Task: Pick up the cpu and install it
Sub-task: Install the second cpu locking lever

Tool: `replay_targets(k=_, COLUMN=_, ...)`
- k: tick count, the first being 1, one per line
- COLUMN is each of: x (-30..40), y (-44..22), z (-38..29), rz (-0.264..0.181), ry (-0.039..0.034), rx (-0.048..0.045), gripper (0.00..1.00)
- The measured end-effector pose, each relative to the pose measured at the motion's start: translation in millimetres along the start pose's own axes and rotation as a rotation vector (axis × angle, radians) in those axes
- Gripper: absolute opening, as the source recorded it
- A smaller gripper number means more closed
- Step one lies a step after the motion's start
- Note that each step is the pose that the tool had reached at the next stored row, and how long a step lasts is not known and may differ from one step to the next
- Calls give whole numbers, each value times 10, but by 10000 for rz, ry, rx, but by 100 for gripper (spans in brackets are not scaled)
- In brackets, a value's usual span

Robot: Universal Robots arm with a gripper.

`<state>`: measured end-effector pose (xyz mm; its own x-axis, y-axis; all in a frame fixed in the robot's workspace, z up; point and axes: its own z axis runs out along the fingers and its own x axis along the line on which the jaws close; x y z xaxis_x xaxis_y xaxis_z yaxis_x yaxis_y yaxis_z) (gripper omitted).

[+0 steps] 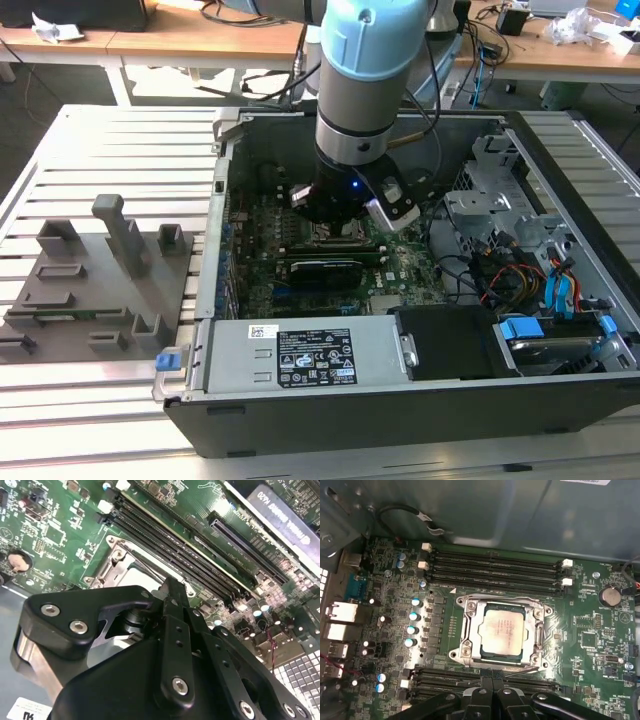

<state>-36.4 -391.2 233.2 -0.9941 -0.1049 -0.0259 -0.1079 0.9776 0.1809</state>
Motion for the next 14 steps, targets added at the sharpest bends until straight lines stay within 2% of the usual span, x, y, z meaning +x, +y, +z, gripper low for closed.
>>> replay_targets(k=3, x=27, y=-9, z=61, rz=0, ry=-2, rx=-21, gripper=11)
replay_targets(k=5, x=53, y=-9, z=78, rz=0, ry=-3, rx=-40, gripper=11)
replay_targets(k=14, x=121, y=-6, z=101, rz=1, ry=-6, rx=-63, gripper=11)
